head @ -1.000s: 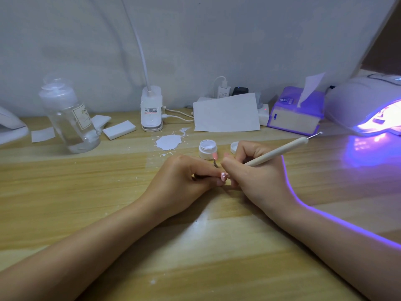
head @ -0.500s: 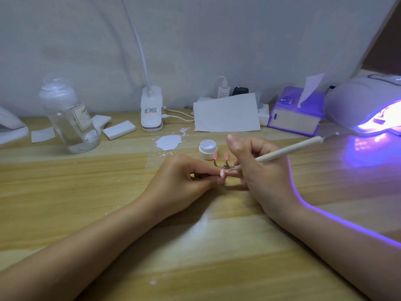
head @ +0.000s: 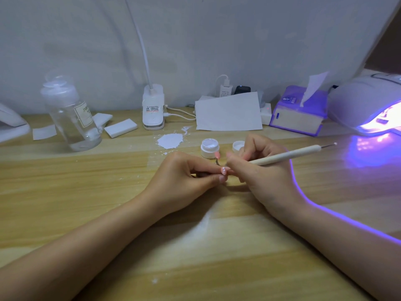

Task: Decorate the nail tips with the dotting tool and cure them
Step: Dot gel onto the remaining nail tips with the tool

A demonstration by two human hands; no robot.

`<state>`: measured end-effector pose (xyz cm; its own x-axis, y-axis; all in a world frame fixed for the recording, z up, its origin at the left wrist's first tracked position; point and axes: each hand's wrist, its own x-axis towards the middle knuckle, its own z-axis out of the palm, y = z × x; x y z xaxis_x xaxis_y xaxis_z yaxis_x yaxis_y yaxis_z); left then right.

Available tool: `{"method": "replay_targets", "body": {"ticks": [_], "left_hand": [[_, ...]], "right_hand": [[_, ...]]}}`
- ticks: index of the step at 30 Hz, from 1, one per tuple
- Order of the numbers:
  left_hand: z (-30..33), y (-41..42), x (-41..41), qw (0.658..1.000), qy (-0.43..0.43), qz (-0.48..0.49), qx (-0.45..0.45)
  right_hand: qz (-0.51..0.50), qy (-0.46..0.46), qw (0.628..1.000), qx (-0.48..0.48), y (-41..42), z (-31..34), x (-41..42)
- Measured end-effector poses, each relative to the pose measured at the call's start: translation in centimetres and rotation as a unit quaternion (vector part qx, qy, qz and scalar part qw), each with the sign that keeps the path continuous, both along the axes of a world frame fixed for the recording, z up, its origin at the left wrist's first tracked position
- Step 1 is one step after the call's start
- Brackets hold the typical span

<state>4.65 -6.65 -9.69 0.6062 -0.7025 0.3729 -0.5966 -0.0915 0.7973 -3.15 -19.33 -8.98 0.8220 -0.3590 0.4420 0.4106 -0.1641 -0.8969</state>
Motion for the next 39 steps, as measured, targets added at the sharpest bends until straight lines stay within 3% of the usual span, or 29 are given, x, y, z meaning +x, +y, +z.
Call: {"method": "replay_targets", "body": {"ticks": [39], "left_hand": [[0.01,-0.04,0.08,1.0,-0.013,-0.008,0.006]], "right_hand": [[0.009,0.003,1.0,-0.016,-0.04,-0.37,0.36]]}}
